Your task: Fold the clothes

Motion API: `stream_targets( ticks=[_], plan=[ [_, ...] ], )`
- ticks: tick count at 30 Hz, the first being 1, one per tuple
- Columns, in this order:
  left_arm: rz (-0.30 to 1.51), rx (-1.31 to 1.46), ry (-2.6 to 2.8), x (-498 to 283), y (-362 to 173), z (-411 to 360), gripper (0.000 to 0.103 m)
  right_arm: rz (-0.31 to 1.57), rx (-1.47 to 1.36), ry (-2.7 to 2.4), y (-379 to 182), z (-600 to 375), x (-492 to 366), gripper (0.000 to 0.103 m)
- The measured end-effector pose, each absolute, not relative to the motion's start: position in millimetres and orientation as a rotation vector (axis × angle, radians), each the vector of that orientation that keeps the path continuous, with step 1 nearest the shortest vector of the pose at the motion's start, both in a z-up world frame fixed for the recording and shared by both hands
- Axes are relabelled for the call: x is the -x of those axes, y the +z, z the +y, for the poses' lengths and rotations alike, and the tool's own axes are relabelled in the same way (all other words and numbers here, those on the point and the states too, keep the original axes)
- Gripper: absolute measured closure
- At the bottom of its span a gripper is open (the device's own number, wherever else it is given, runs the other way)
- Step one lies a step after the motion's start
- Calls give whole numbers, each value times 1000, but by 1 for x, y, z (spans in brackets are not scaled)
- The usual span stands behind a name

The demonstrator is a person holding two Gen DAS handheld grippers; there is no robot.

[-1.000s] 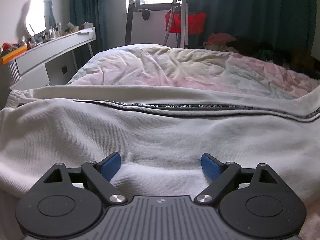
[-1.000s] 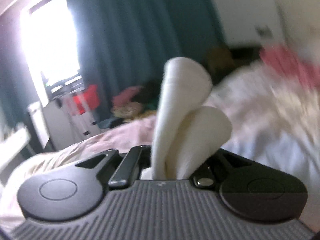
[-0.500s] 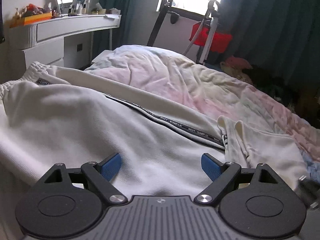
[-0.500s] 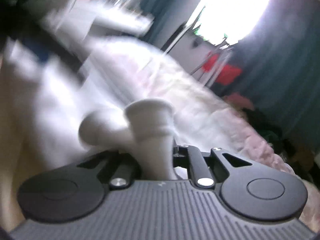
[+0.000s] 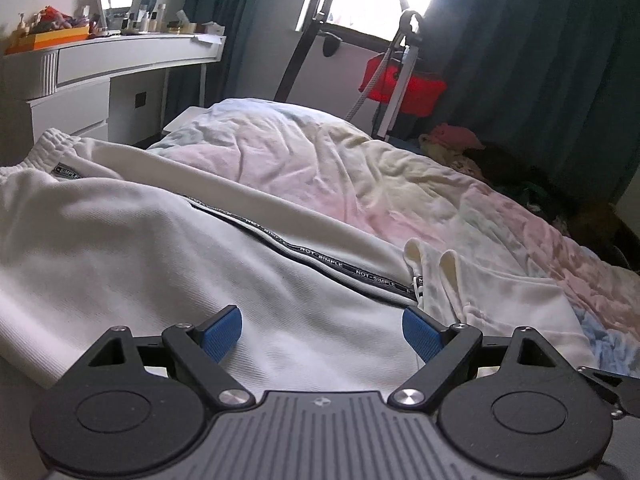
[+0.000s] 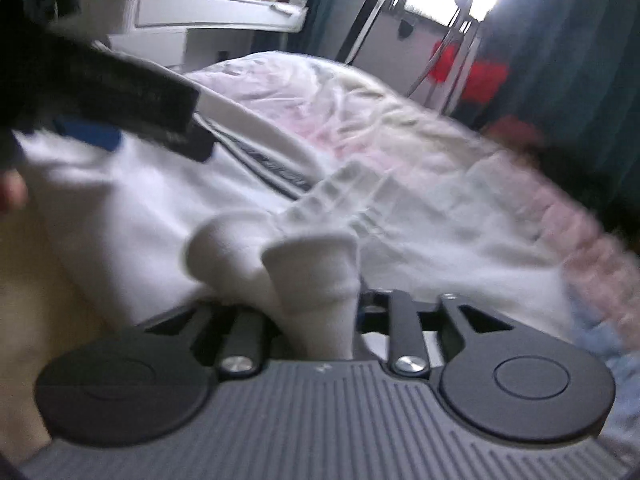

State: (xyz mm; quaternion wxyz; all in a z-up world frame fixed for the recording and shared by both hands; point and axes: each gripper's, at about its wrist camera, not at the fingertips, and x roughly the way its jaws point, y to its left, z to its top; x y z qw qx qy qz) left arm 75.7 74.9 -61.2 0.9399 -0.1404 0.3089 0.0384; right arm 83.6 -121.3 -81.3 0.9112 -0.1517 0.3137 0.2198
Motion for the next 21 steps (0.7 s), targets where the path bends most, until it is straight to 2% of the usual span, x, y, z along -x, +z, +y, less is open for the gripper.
stream_targets(
  ticks=[1, 3, 7, 12, 15, 21],
  plan=[
    [628, 283, 77, -75, -61, 75, 14, 676, 273, 483, -77, -123, -84, 42],
    [625, 280, 80, -73, -59, 76, 14, 730, 190, 569, -70, -128, -76, 27],
    [598, 313, 89, -65, -55, 82, 14, 772, 42, 637, -51, -148, -66, 29],
    [542, 359, 26, -51, -45, 84, 16, 746, -284, 651, -27, -202, -75, 29],
    [531, 341, -70, -47, -42, 71, 18, 728, -294, 562, -26, -209, -105, 28],
    [506, 179, -216, -44, -48, 27, 26, 763, -285, 465, -47, -195, -173, 41]
  ],
)
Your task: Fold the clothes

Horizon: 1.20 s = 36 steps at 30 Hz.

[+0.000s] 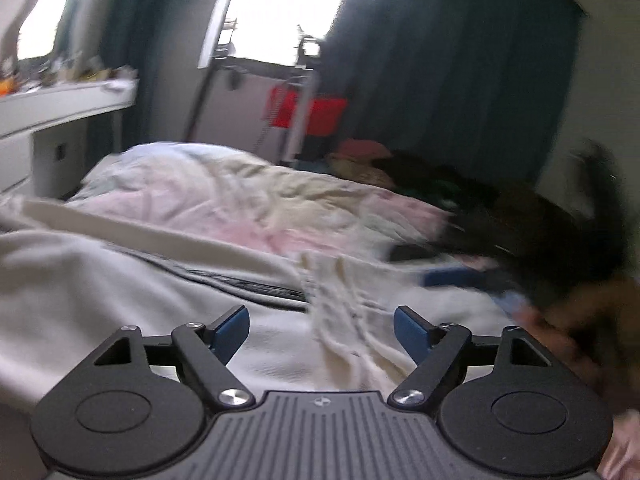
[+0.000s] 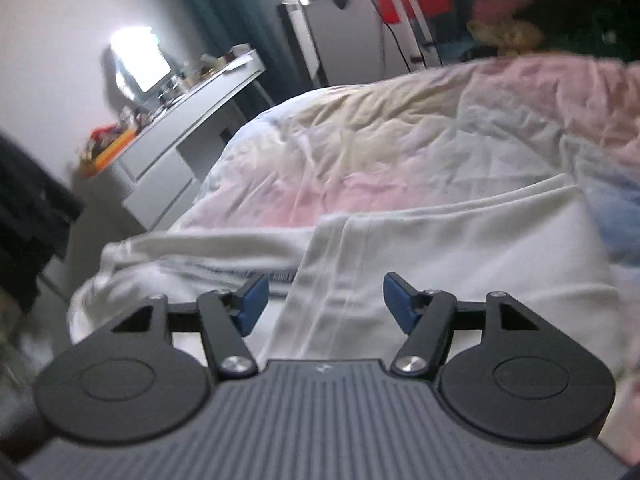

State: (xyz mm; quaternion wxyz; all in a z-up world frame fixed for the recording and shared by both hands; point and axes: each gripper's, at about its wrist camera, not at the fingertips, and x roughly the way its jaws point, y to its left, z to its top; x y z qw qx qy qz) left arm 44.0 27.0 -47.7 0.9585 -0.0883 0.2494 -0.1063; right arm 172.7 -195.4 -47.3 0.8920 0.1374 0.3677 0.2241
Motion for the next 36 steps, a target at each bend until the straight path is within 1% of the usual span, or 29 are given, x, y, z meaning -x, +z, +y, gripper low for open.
stream_targets(
  ticks=[1, 2, 3, 4, 7, 8, 9, 11, 14, 15, 16, 17, 19, 20, 21, 22, 26, 31, 33, 34, 35, 36],
  plan=[
    [513, 173, -248, -44, -50, 22, 28, 772, -289, 456, -53, -193, -183, 52],
    [522, 173, -286, -45, -53, 17, 31, 780, -293, 448, -58, -190, -193, 55],
    [529, 176, -324, -46, -56, 13, 34, 789, -297, 439, -64, -188, -203, 61],
    [531, 175, -353, -47, -58, 9, 34, 791, -267, 422, -70, -183, -210, 64],
    [535, 154, -410, -51, -67, -3, 38, 796, -253, 424, -88, -180, -220, 65],
    [546, 148, -422, -54, -71, -7, 44, 794, -257, 429, -94, -180, -221, 65],
    [573, 146, -424, -58, -76, -10, 54, 787, -253, 431, -97, -180, -222, 66],
    [615, 138, -429, -64, -85, -14, 64, 773, -255, 434, -99, -179, -226, 66],
    [621, 93, -431, -64, -92, -18, 68, 763, -238, 453, -99, -174, -230, 66],
    [636, 86, -426, -65, -94, -19, 73, 763, -223, 460, -100, -171, -231, 66],
    [654, 93, -421, -66, -96, -19, 76, 769, -186, 460, -101, -166, -232, 69],
    [665, 109, -413, -67, -97, -16, 83, 768, -151, 457, -102, -161, -232, 72],
    [683, 143, -399, -68, -99, -11, 90, 758, -99, 451, -103, -153, -232, 80],
    [681, 165, -399, -68, -98, -9, 93, 752, -89, 448, -103, -151, -231, 82],
    [677, 184, -400, -67, -97, -6, 96, 743, -81, 448, -100, -150, -230, 88],
    [665, 194, -404, -66, -94, -5, 96, 730, -79, 449, -97, -150, -229, 92],
    [626, 231, -405, -55, -80, 1, 97, 673, -166, 489, -83, -158, -225, 92],
    [700, 227, -351, -51, -93, 2, 98, 689, -180, 494, -93, -150, -225, 92],
    [706, 213, -350, -53, -94, 0, 97, 686, -178, 481, -96, -150, -224, 89],
    [696, 204, -353, -52, -92, -1, 95, 685, -178, 474, -98, -149, -224, 89],
    [677, 189, -355, -50, -89, -2, 88, 684, -177, 467, -100, -149, -223, 88],
    [655, 170, -353, -48, -84, -3, 79, 680, -191, 462, -96, -152, -222, 87]
  ],
)
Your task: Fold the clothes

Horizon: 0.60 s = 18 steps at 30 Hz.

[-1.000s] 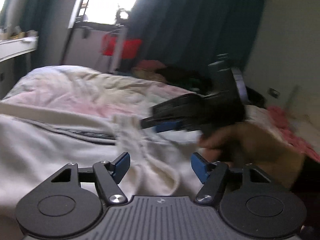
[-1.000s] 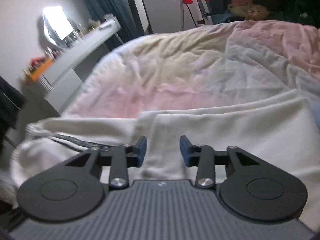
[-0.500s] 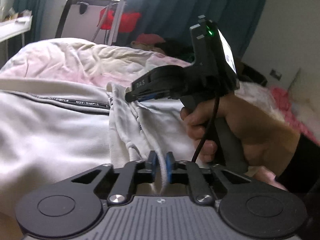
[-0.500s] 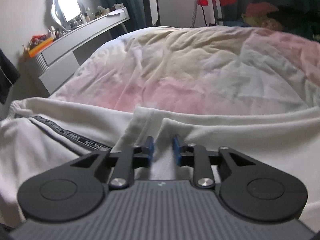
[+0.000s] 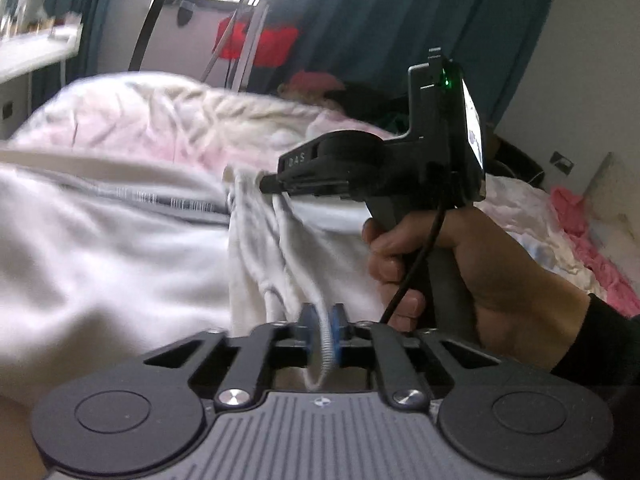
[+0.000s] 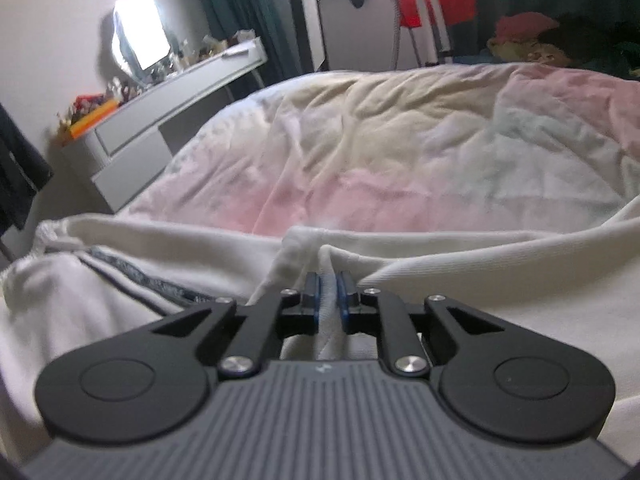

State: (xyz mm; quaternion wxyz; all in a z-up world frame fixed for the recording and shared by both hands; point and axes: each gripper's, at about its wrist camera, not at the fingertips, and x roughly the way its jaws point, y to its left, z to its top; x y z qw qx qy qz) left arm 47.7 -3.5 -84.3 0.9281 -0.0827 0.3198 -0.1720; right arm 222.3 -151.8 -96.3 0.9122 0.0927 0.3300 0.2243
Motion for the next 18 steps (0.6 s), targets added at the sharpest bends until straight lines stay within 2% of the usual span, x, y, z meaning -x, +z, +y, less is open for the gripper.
stream_targets(
  ticks=[1, 2, 3, 4, 5, 6, 7, 10, 18],
  plan=[
    [634, 147, -345, -45, -80, -4, 72, 675, -217, 456, -90, -157, -221, 83],
    [615, 125, -339, -42, -76, -4, 59, 663, -241, 448, -83, -163, -217, 81],
    [602, 105, -331, -40, -72, -5, 49, 649, -264, 440, -76, -168, -213, 72],
    [591, 93, -320, -39, -69, -5, 46, 628, -280, 429, -68, -174, -207, 55],
    [575, 87, -310, -36, -65, -4, 43, 599, -286, 412, -59, -180, -199, 46],
    [560, 83, -302, -34, -62, -3, 41, 572, -284, 394, -50, -186, -190, 33],
    [547, 85, -295, -32, -59, -1, 39, 536, -277, 376, -40, -193, -178, 25],
    [510, 89, -272, -23, -50, 5, 33, 464, -248, 335, -17, -211, -143, 26],
    [453, 66, -220, 5, -33, 10, 33, 345, -189, 260, 2, -235, -48, 27]
  ],
)
